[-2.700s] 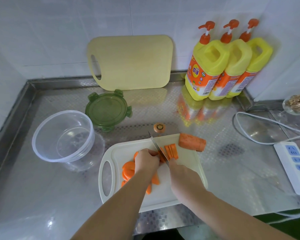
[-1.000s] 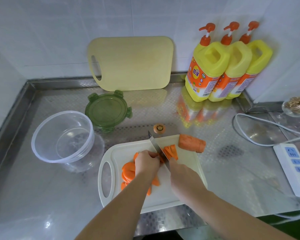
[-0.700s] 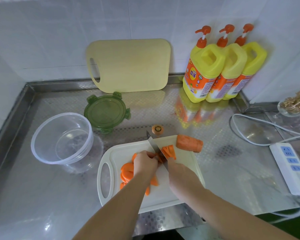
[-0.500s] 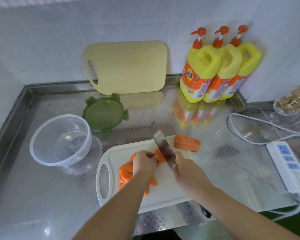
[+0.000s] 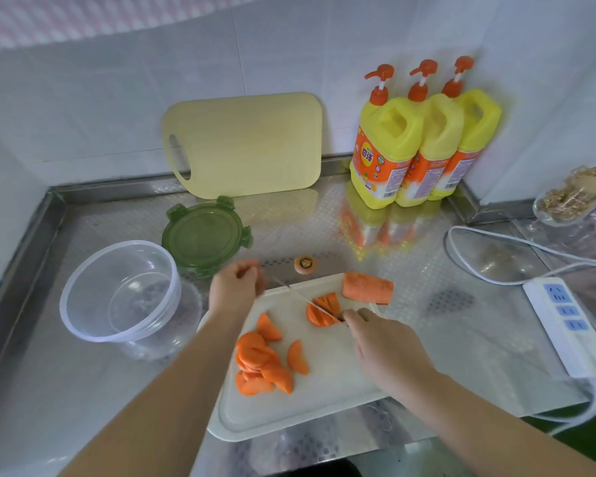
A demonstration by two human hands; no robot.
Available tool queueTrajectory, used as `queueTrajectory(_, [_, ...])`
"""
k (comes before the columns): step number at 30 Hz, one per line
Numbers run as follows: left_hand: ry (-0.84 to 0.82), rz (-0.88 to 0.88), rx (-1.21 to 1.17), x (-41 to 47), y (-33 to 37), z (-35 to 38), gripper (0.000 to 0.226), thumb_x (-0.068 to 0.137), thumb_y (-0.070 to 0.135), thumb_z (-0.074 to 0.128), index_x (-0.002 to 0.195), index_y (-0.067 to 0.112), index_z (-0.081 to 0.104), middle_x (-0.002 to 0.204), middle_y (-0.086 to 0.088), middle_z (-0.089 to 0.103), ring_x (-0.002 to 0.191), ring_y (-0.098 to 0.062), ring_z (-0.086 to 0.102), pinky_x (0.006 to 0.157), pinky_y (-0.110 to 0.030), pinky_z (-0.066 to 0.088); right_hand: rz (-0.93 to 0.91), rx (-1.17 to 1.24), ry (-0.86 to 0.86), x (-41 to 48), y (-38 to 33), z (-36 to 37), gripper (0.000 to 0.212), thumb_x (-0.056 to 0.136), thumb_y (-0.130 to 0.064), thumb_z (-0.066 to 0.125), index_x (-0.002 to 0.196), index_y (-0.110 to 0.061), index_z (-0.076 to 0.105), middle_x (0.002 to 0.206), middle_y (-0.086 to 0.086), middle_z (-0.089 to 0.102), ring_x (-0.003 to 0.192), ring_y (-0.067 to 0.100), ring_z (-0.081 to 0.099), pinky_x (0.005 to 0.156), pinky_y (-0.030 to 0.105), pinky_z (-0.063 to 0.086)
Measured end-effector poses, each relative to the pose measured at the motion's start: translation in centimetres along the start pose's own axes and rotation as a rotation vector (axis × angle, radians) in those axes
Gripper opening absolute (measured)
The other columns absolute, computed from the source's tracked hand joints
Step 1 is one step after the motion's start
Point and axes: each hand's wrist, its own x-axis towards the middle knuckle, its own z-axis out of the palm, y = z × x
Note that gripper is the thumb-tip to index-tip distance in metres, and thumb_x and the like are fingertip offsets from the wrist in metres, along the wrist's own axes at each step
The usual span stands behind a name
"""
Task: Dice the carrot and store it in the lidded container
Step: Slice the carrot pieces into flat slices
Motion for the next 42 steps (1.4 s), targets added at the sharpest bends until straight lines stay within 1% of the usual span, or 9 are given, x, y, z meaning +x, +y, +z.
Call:
queueTrajectory(4, [-0.399, 0.373, 0.578, -0.4, 4.6, -1.0, 0.013, 0.093, 0.014, 0.059, 0.101, 0.017, 0.069, 0.082, 0.011, 0.061, 0.074, -0.004, 0.056, 0.067, -0.004, 0.041, -0.034, -0.140, 0.090, -0.3, -0.2, 0.5, 0.054, 0.026, -0.007, 0.086, 0.073, -0.020, 0.062, 0.059, -0.003, 0.048, 0.039, 0.016, 0.008, 0.050, 0.021, -0.009])
queueTrajectory(9, [-0.896, 0.489, 1.161, -1.3, 5.0, 2.8, 0.014, 0.090, 0.020, 0.059, 0.097, 0.017, 0.071, 0.078, 0.013, 0.059, 0.070, -0.003, 0.051, 0.064, -0.012, 0.038, -0.074, -0.126, 0.108, -0.6, -0.6, 1.0, 0.056, 0.016, -0.003, 0.078, 0.067, -0.019, 0.060, 0.059, -0.002, 0.047, 0.041, 0.014, 0.009, 0.043, 0.023, 0.011])
queueTrajectory(14, [-0.924, 0.520, 1.309, -0.5, 3.5, 5.4, 0.020, 0.088, 0.011, 0.059, 0.103, 0.016, 0.071, 0.106, 0.001, 0.067, 0.090, -0.013, 0.057, 0.074, -0.023, 0.041, -0.076, -0.122, 0.180, -0.5, -0.4, 1.5, 0.047, 0.024, -0.001, 0.065, 0.067, -0.020, 0.060, 0.059, -0.003, 0.045, 0.046, 0.012, -0.001, 0.045, 0.024, 0.014])
queueTrajectory(24, [-0.839, 0.555, 1.280, 1.4, 3.1, 6.4, 0.028, 0.092, 0.005, 0.049, 0.105, 0.015, 0.071, 0.108, -0.002, 0.066, 0.100, -0.020, 0.060, 0.080, -0.025, 0.042, -0.057, -0.110, 0.144, -1.2, 0.4, 1.3, 0.049, 0.023, -0.001, 0.057, 0.067, -0.021, 0.061, 0.059, -0.004, 0.048, 0.050, 0.010, -0.009, 0.046, 0.022, 0.003])
queueTrajectory(27, [-0.691, 0.572, 1.101, 2.6, 5.3, 4.5, 0.032, 0.092, 0.008, 0.040, 0.104, 0.021, 0.067, 0.094, -0.006, 0.057, 0.089, -0.020, 0.052, 0.072, -0.024, 0.037, -0.008, -0.076, 0.096, -1.5, 1.6, 1.1, 0.055, 0.022, -0.004, 0.079, 0.071, -0.022, 0.062, 0.061, -0.006, 0.050, 0.039, 0.011, 0.008, 0.048, 0.020, -0.005])
queueTrajectory(29, [-0.465, 0.507, 0.992, 4.0, 5.6, 2.7, 0.035, 0.093, -0.002, 0.038, 0.109, 0.013, 0.066, 0.104, -0.006, 0.060, 0.099, -0.022, 0.056, 0.083, -0.027, 0.040, 0.065, -0.026, 0.100, -1.8, 2.5, 0.8, 0.048, 0.040, -0.010, 0.085, 0.082, -0.023, 0.064, 0.070, -0.005, 0.056, 0.033, 0.017, 0.035, 0.036, 0.022, 0.015])
queueTrajectory(31, [-0.357, 0.487, 1.045, 4.7, 4.9, 1.6, 0.039, 0.089, -0.008, 0.039, 0.112, 0.011, 0.064, 0.112, -0.003, 0.061, 0.107, -0.021, 0.057, 0.089, -0.028, 0.041, 0.135, 0.079, 0.090, -1.8, 3.0, 0.5, 0.038, 0.075, -0.014, 0.069, 0.111, -0.022, 0.060, 0.099, -0.001, 0.061, 0.062, 0.027, 0.062, 0.051, 0.032, 0.042])
queueTrajectory(36, [-0.758, 0.630, 1.485, 0.6, 1.8, 3.3, 0.053, 0.090, 0.007, 0.052, 0.138, 0.027, 0.041, 0.142, 0.001, 0.037, 0.121, -0.023, 0.048, 0.092, -0.033, 0.043, 0.254, 0.259, -0.030, -1.5, 2.9, 0.8, 0.038, 0.096, -0.014, 0.038, 0.133, -0.018, 0.040, 0.121, -0.001, 0.050, 0.104, 0.019, 0.057, 0.077, 0.026, 0.041])
queueTrajectory(42, [-0.729, 0.757, 1.641, -0.8, -0.1, 5.3, 0.062, 0.094, 0.013, 0.051, 0.148, 0.024, 0.023, 0.136, -0.010, 0.034, 0.112, -0.031, 0.051, 0.081, -0.039, 0.045, 0.320, 0.282, -0.098, -1.0, 2.5, 2.2, 0.038, 0.096, -0.011, 0.036, 0.133, -0.016, 0.039, 0.122, 0.000, 0.051, 0.104, 0.019, 0.057, 0.076, 0.026, 0.041])
